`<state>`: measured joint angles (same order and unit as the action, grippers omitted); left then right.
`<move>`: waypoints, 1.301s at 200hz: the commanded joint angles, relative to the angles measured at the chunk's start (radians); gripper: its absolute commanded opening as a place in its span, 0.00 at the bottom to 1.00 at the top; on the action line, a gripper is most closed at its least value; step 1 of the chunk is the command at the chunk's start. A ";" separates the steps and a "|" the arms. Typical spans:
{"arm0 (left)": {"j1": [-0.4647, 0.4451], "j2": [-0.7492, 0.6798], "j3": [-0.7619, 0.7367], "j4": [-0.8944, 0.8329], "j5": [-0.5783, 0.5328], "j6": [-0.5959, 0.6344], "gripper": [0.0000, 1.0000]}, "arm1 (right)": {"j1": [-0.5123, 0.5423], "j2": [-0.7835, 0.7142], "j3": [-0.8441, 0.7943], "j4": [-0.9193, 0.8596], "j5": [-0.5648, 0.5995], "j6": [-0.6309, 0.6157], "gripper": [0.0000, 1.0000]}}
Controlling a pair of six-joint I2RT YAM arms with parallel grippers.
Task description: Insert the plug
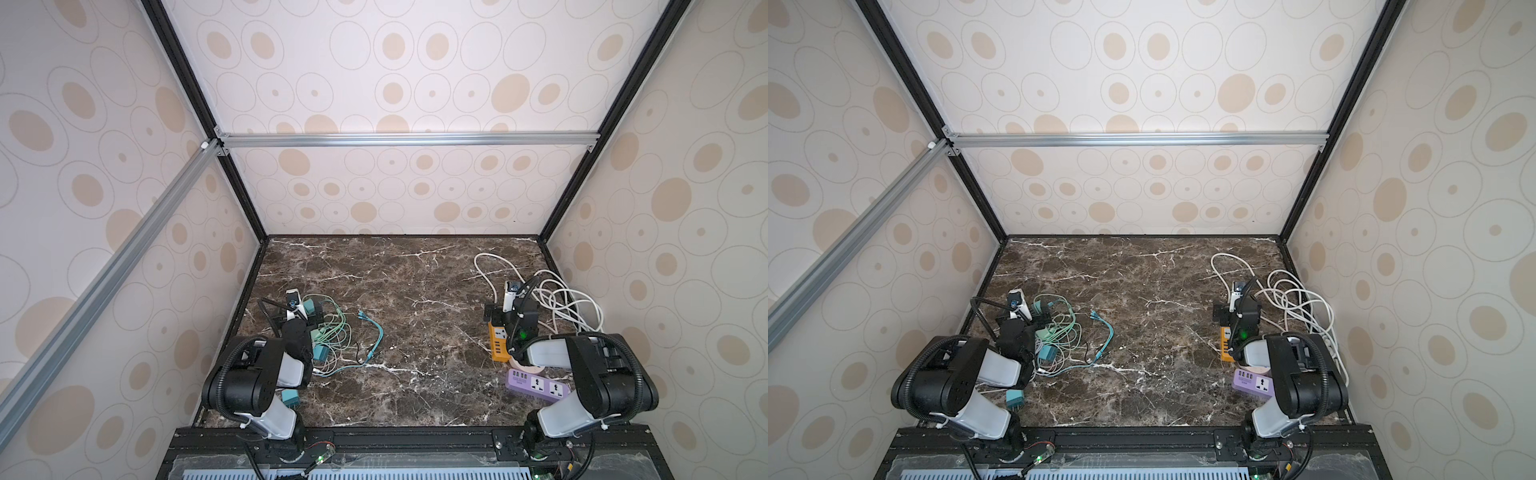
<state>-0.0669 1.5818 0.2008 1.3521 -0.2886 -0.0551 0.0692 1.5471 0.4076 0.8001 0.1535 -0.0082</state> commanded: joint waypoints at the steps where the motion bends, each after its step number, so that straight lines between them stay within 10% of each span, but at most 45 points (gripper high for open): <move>1: 0.003 0.000 0.012 0.032 0.006 0.018 0.98 | 0.001 -0.007 0.011 0.008 0.000 -0.006 1.00; 183: 0.004 -0.003 0.006 0.041 0.007 0.020 0.98 | -0.009 -0.026 0.019 0.003 -0.045 -0.010 1.00; 230: -0.027 -0.227 0.057 -0.219 -0.044 0.041 0.98 | -0.009 -0.269 0.189 -0.514 -0.132 0.007 1.00; 260: -0.038 -0.437 0.120 -0.465 -0.145 -0.198 0.98 | -0.009 -0.320 0.316 -0.805 -0.004 0.276 1.00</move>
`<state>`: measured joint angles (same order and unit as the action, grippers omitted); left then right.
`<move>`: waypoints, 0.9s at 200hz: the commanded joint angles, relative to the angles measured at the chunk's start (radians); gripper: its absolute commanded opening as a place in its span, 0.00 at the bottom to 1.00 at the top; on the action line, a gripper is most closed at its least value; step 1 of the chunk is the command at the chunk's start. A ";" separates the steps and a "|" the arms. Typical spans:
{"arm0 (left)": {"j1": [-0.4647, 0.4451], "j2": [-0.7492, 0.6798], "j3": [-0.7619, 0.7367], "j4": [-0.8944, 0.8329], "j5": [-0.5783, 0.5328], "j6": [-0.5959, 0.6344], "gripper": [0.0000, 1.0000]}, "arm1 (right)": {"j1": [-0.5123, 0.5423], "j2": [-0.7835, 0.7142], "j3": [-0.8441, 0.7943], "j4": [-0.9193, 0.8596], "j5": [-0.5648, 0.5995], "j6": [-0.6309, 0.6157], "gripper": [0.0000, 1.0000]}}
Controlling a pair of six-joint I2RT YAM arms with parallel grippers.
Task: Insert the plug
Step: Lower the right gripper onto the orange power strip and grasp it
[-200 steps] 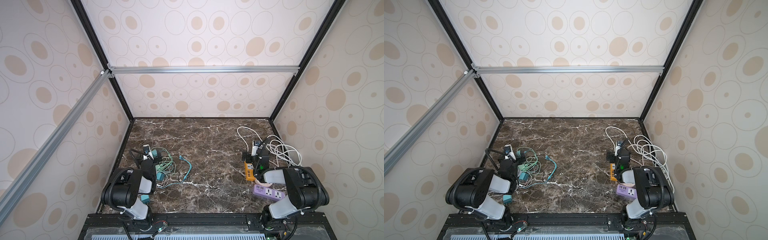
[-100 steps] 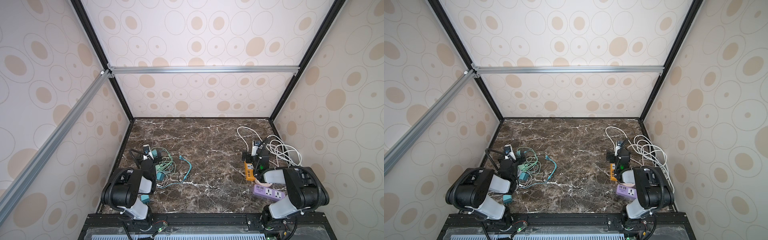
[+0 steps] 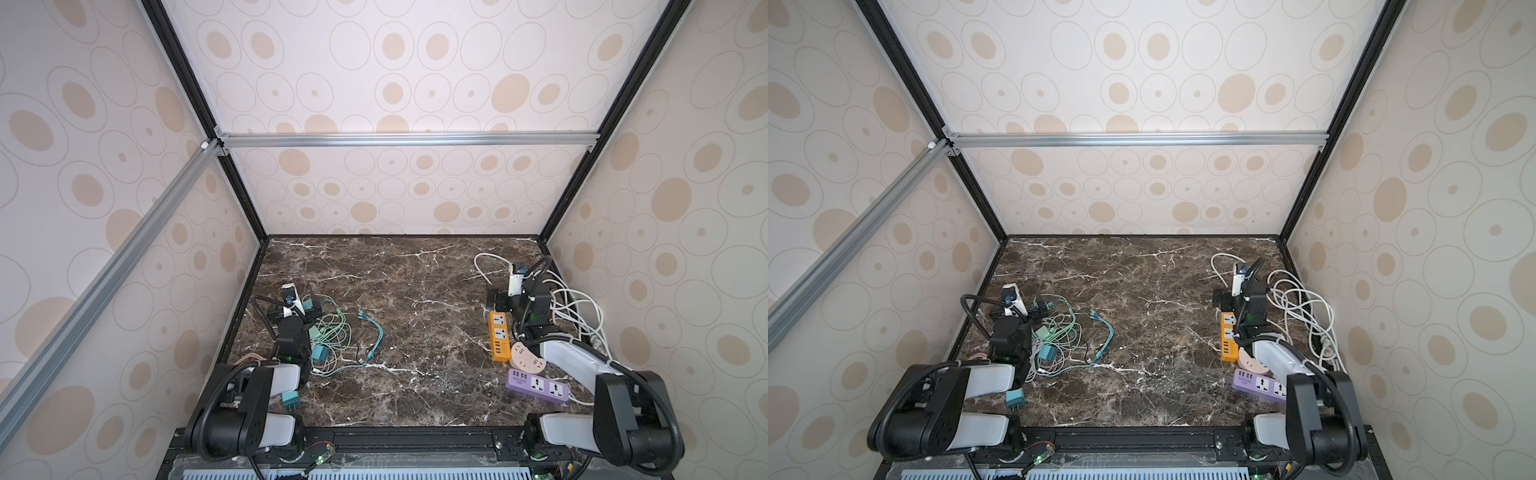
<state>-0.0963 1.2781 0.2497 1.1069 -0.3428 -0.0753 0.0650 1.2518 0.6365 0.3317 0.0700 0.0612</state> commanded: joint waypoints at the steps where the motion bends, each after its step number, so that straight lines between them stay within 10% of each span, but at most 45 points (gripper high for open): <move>1: -0.008 -0.141 0.074 -0.228 -0.091 -0.188 0.98 | -0.005 -0.025 0.093 -0.351 0.079 0.215 1.00; 69: -0.007 -0.456 0.056 -0.486 -0.099 -0.524 0.98 | -0.004 0.194 0.324 -0.968 -0.078 0.332 0.91; 180: -0.007 -0.510 0.147 -0.893 -0.062 -0.626 0.98 | 0.001 0.424 0.360 -1.004 -0.047 0.360 0.89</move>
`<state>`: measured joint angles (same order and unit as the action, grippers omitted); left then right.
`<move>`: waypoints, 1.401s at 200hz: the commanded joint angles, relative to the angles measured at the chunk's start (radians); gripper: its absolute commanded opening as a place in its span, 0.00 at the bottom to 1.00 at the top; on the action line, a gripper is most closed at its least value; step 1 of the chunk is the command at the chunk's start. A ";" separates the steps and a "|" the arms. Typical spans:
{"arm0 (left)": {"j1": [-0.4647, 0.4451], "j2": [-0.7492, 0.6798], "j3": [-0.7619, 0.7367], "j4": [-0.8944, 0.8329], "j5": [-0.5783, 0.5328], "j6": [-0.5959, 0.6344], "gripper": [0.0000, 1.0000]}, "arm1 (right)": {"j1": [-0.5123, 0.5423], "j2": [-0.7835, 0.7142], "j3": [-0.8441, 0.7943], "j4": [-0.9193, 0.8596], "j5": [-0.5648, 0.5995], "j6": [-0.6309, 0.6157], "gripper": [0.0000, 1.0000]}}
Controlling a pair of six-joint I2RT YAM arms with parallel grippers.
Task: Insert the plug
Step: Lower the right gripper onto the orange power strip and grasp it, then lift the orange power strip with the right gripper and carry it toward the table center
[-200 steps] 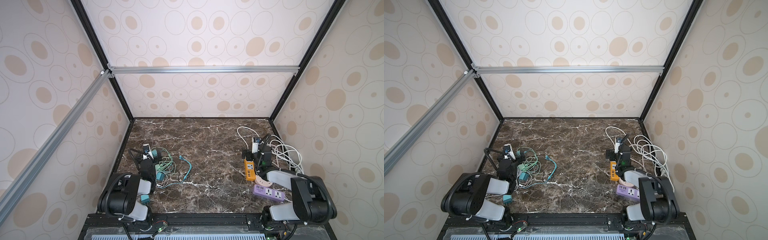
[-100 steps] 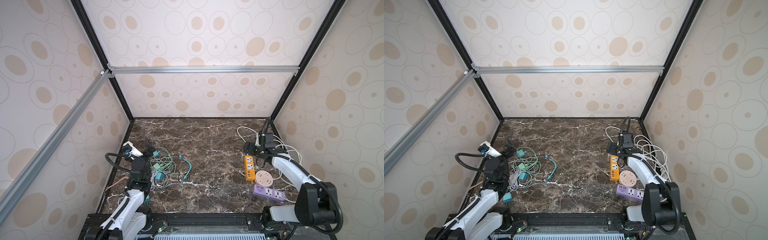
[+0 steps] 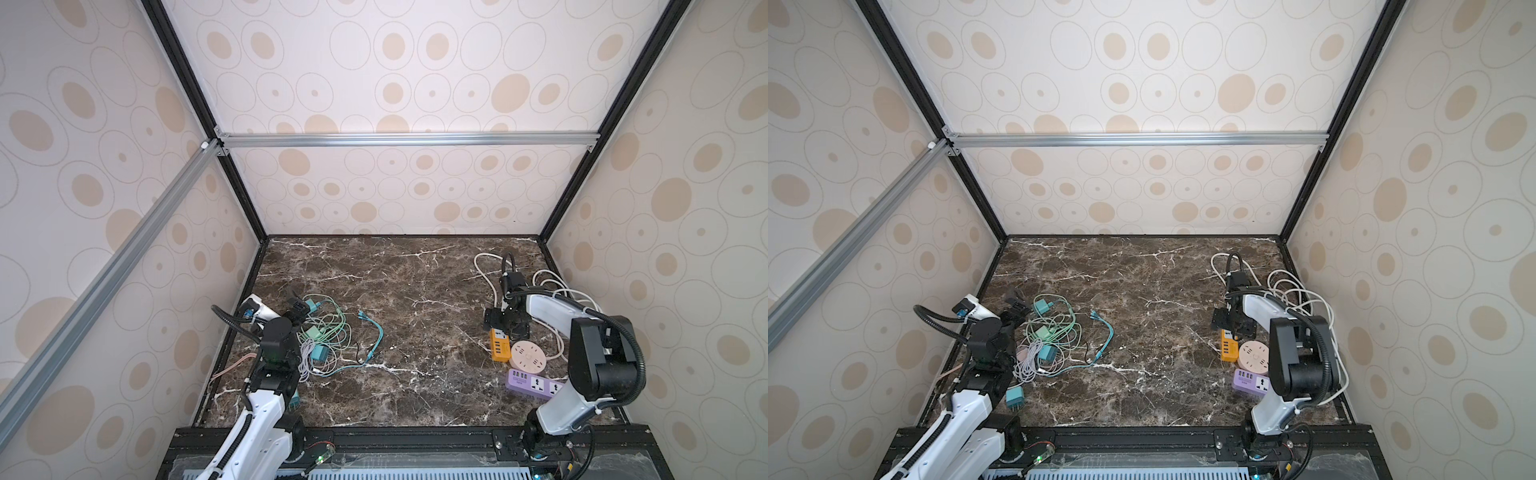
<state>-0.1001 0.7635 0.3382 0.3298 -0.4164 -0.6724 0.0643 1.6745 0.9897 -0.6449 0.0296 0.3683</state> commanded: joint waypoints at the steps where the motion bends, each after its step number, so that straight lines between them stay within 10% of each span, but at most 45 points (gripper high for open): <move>1: -0.003 0.005 0.057 -0.115 0.010 -0.028 0.98 | 0.001 0.000 0.006 -0.025 -0.009 0.055 0.89; 60: -0.004 0.007 0.014 -0.005 0.168 0.029 0.98 | 0.013 0.007 -0.035 0.013 -0.084 0.161 0.81; 180: -0.003 0.169 0.047 0.043 0.366 0.049 0.98 | 0.365 0.026 -0.055 0.246 -0.163 0.628 0.83; 280: -0.002 0.254 0.067 0.018 0.411 0.056 0.98 | 0.530 0.133 0.088 0.327 -0.146 0.647 0.84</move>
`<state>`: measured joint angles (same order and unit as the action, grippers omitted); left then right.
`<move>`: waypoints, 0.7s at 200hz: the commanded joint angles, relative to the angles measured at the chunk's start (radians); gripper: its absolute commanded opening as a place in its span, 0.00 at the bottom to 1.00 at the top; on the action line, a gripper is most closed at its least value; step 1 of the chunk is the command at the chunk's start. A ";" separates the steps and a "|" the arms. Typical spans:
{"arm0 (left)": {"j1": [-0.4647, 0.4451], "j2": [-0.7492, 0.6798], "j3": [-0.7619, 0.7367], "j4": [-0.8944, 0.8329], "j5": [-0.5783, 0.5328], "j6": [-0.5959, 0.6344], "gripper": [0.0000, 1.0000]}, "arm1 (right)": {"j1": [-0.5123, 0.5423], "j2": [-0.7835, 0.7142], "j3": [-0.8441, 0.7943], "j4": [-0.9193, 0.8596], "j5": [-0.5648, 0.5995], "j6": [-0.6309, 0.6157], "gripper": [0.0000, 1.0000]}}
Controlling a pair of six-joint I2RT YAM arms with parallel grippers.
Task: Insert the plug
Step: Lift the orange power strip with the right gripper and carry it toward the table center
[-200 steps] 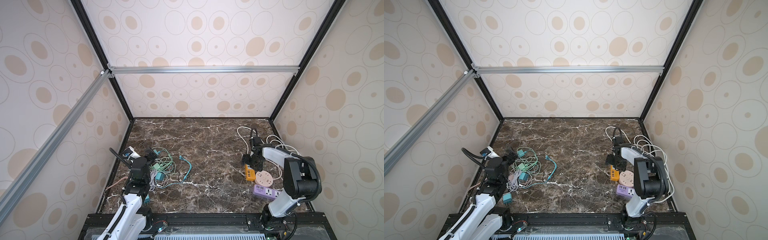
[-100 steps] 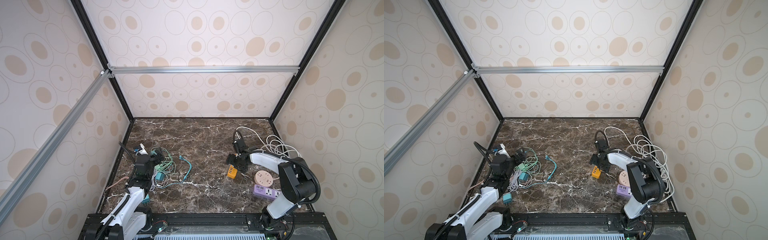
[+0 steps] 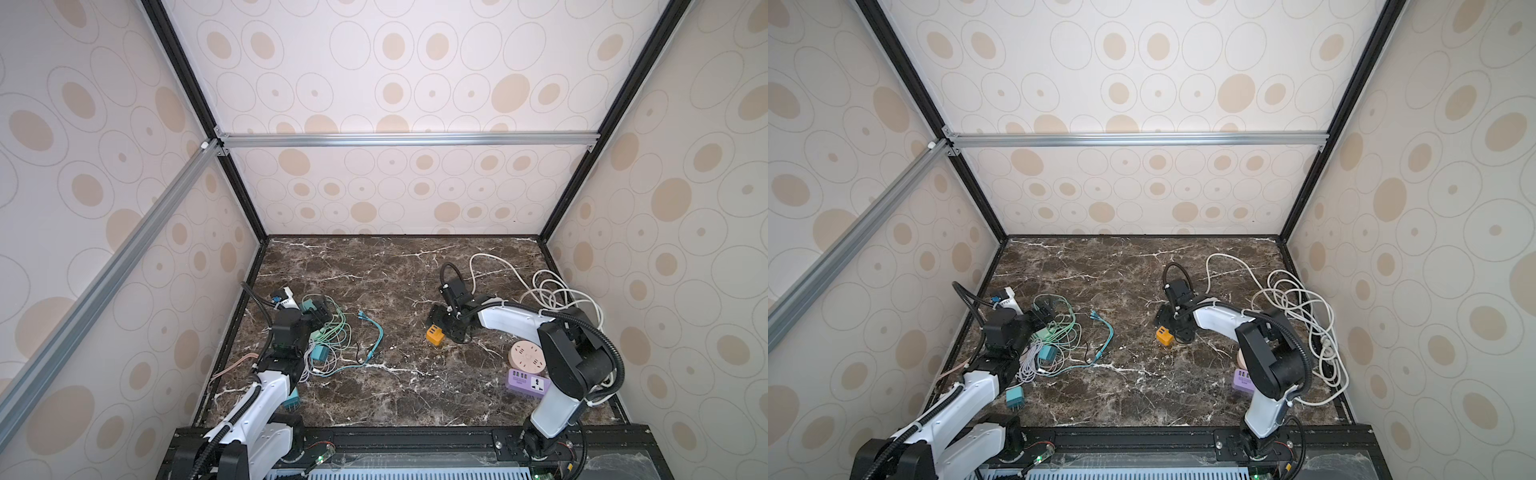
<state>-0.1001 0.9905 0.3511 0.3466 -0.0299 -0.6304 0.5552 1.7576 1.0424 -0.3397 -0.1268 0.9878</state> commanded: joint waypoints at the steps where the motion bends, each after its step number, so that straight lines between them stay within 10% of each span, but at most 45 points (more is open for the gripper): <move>1: -0.003 0.028 0.054 0.002 0.026 0.014 0.98 | 0.040 0.051 0.035 0.023 0.011 0.027 0.84; 52: -0.025 0.094 0.128 -0.118 -0.015 0.023 0.98 | 0.051 0.032 0.110 -0.005 -0.005 -0.261 0.86; 93: -0.085 0.116 0.140 -0.125 -0.036 -0.010 0.98 | 0.051 -0.028 0.181 -0.196 -0.207 -1.032 0.88; 140: -0.092 0.112 0.135 -0.133 -0.067 -0.047 0.98 | 0.048 -0.037 0.203 -0.317 -0.061 -1.620 0.90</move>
<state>-0.1879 1.1160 0.4580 0.2390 -0.0551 -0.6434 0.6022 1.7313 1.2221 -0.5426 -0.2432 -0.1818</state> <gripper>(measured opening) 0.984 0.898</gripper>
